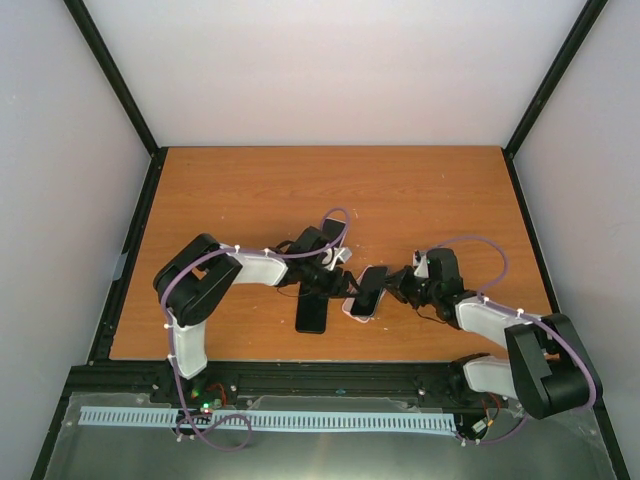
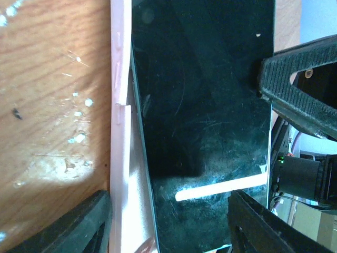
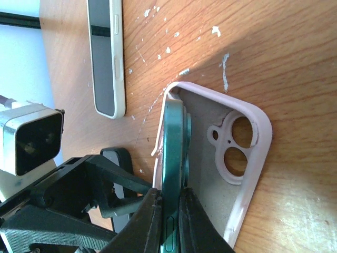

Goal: Put the phone into the phone case

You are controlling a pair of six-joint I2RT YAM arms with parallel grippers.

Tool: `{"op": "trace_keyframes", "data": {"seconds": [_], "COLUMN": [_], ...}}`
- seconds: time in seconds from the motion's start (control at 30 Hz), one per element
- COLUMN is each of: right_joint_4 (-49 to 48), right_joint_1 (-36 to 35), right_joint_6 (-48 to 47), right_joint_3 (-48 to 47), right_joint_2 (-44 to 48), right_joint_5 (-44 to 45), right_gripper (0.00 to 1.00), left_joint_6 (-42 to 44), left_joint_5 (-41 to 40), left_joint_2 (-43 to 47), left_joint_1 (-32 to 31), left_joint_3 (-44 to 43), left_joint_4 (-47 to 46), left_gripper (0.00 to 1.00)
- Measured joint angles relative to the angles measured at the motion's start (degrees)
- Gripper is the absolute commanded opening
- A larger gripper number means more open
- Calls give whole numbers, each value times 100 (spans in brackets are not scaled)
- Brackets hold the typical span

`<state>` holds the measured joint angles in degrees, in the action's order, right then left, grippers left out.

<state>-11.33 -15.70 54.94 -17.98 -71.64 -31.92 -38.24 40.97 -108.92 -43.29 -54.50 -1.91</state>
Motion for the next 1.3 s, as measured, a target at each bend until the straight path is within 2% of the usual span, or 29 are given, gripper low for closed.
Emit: {"op": "trace_keyframes", "data": {"seconds": [0.23, 0.93, 1.13, 1.3], "right_joint_4": [-37, -1235, -1167, -616], "right_joint_1": [4, 50, 57, 61], "right_joint_6": [-76, 17, -59, -291], "right_joint_3": [13, 201, 195, 42], "right_joint_2": [-11, -713, -811, -697], "right_joint_5": [129, -72, 66, 413], "right_gripper": [3, 6, 11, 17], "left_joint_6": [-50, -304, -317, -378], "left_joint_5": [94, 131, 133, 260], "left_joint_2": [0, -42, -42, -42], "left_joint_1": [-31, -85, -109, -214], "left_joint_3": [37, 55, 50, 50], "left_joint_4": [-46, -221, -251, -361], "left_gripper": [61, 61, 61, 59]}}
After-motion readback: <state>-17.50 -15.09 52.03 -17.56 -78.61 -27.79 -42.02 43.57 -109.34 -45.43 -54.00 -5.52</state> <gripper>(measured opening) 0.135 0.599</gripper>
